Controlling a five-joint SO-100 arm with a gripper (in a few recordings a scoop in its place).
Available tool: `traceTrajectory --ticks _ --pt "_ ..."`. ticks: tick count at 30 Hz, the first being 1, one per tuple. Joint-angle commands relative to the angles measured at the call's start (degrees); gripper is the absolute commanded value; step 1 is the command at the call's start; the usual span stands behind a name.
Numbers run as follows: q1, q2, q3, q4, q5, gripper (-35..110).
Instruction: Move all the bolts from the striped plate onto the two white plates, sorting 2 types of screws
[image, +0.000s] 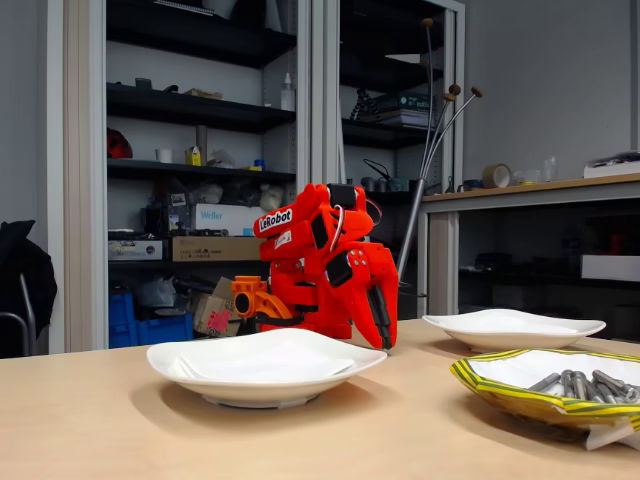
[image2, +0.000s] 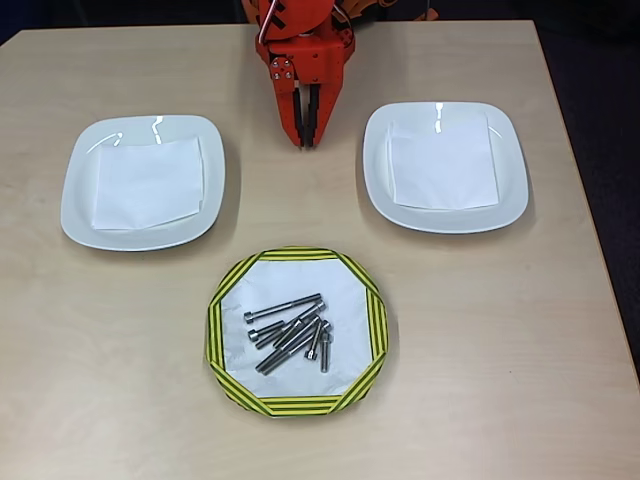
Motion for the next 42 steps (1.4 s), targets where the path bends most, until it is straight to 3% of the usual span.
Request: traceTrajectory --ticks 1,27,31,42 --pt "-0.6 0.4 0.3 0.9 0.3 0" --pt "-0.6 0.4 0.3 0.9 0.3 0" --pt "-6.1 0.4 0.3 0.8 0.4 0" --pt "-5.5 1.0 -5.1 -2.0 -6.3 1"
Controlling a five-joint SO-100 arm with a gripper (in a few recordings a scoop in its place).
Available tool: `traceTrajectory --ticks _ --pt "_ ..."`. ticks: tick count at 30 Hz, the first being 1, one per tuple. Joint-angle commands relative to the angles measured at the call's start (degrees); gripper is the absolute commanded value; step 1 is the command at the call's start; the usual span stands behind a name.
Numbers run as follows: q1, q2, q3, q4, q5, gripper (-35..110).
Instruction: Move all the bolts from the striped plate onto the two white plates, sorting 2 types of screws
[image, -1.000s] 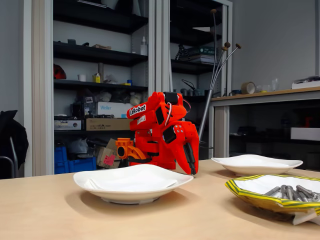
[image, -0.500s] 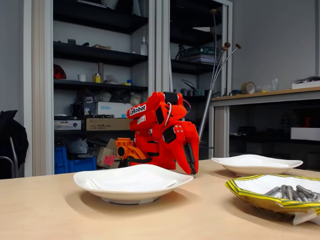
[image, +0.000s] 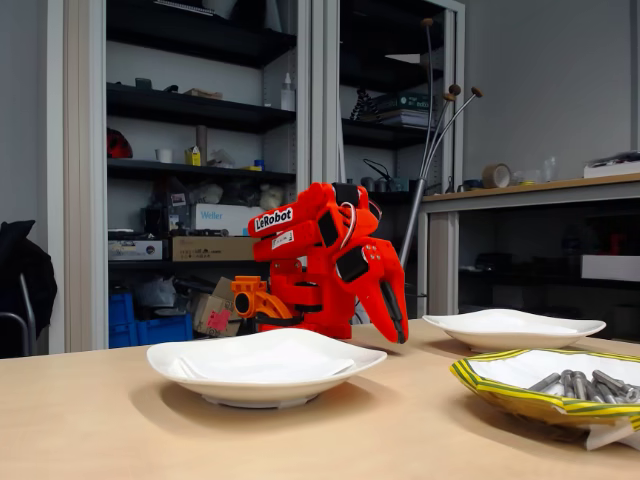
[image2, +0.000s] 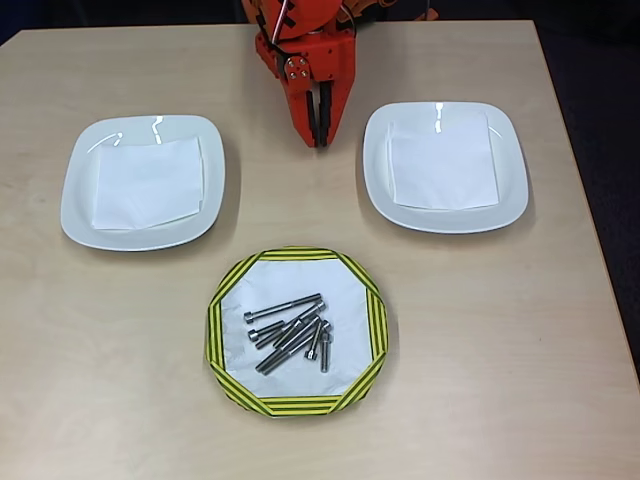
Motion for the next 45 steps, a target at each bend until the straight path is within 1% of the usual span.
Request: traceTrajectory --ticks 1,8,10,12,14,17,20,21,24,26,27,28,30,31,33,37,41,45 --pt "0.5 1.1 -4.0 -0.9 -1.0 1" --pt "1.0 -4.4 -17.2 5.4 -1.7 1" --pt "2.2 -9.1 -22.4 6.7 -3.4 0" --pt "4.3 -18.0 -28.7 6.2 -6.1 0" --pt "7.2 -28.1 -34.4 3.6 -8.6 0" --pt "7.6 -39.6 -39.7 -2.5 -9.6 0" --pt "6.4 -48.6 -43.0 -9.5 -11.0 12" --pt "6.0 -51.4 -44.1 -12.2 -11.0 12" --pt "4.3 -61.1 -50.4 -15.5 -7.5 12" --pt "2.8 -68.2 -56.0 -14.9 -2.6 1" --pt "2.1 -71.6 -58.8 -14.5 -1.6 1" --pt "1.4 -74.6 -61.5 -14.4 -1.0 1" --pt "1.1 -80.2 -66.5 -14.7 1.0 14" --pt "1.1 -82.9 -68.5 -15.1 3.1 14" --pt "0.7 -87.9 -71.5 -18.1 5.5 3" --pt "0.6 -96.8 -78.4 -21.1 12.8 8" --pt "1.4 -104.4 -83.9 -25.7 15.3 10" --pt "2.7 -111.3 -90.0 -26.3 18.7 10"
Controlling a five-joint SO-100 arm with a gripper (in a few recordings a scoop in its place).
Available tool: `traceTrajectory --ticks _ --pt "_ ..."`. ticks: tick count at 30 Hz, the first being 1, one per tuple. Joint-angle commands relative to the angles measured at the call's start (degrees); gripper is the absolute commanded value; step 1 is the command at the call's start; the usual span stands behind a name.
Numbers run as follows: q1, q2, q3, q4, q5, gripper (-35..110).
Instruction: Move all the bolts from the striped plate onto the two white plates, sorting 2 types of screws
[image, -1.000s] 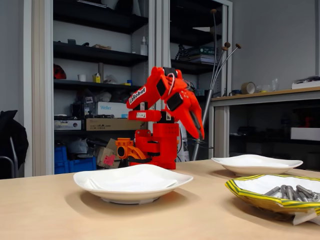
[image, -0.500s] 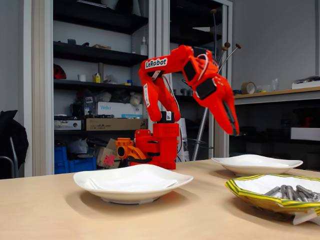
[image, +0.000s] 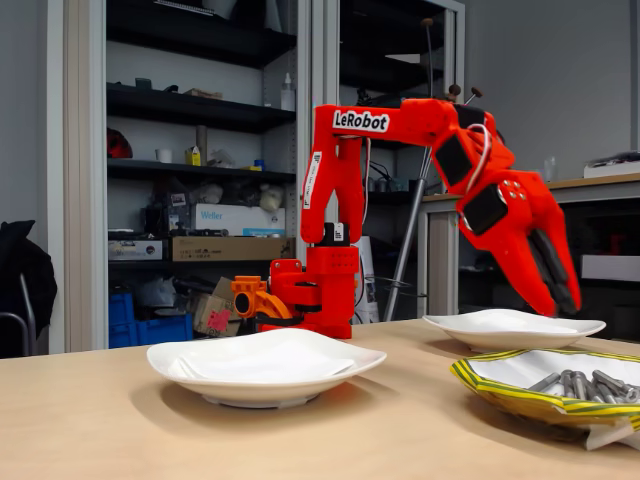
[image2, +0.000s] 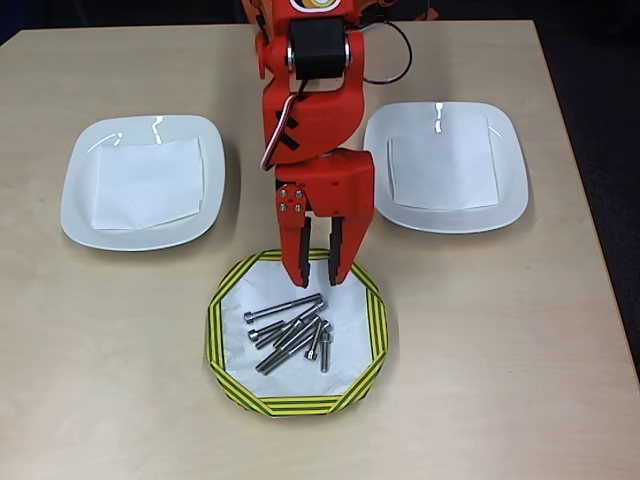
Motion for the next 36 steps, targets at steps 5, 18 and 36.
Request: traceTrajectory --ticks 5,18,36 --pt "2.4 -7.6 -8.2 -1.2 5.0 13" --pt "4.5 -16.5 -16.4 -2.5 7.6 18" --pt "0.3 -19.7 -15.5 -6.3 9.2 15"
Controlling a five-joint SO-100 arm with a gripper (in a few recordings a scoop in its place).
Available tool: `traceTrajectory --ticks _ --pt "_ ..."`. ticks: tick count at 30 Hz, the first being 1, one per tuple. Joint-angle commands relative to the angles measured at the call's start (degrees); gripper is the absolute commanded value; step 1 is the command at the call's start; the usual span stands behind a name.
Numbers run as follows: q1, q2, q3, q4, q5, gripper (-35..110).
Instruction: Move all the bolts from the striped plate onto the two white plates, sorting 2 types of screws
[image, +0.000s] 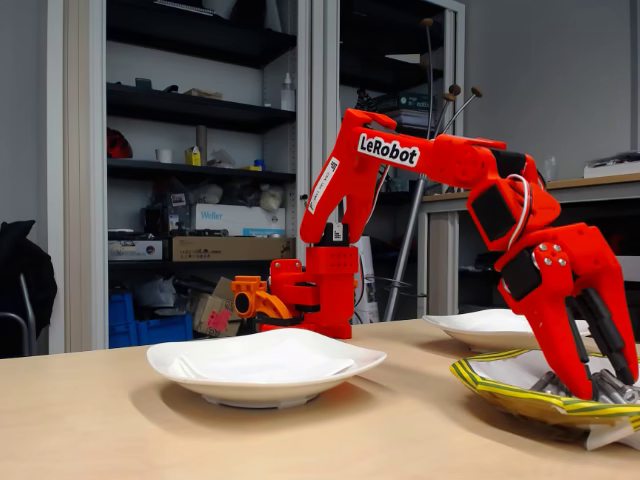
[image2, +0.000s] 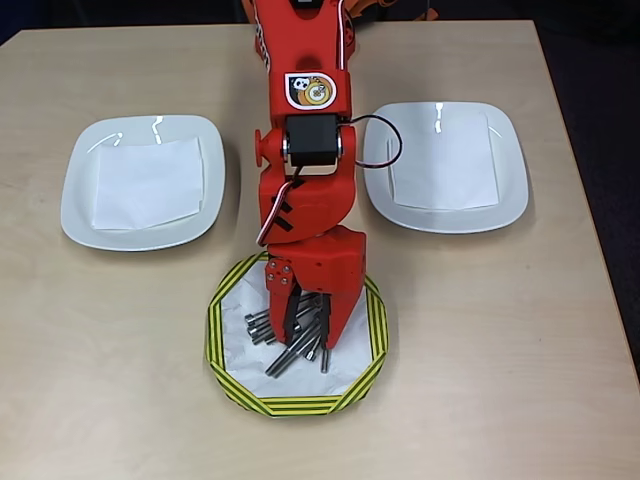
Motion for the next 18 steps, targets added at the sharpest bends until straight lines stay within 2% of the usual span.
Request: traceTrajectory --ticks 1,10,18 --pt "-0.6 1.1 0.5 -0.8 -1.1 15" --pt "-1.0 -4.8 -1.2 -2.5 -0.2 11" --pt "-0.6 -5.2 -2.5 0.2 0.8 0"
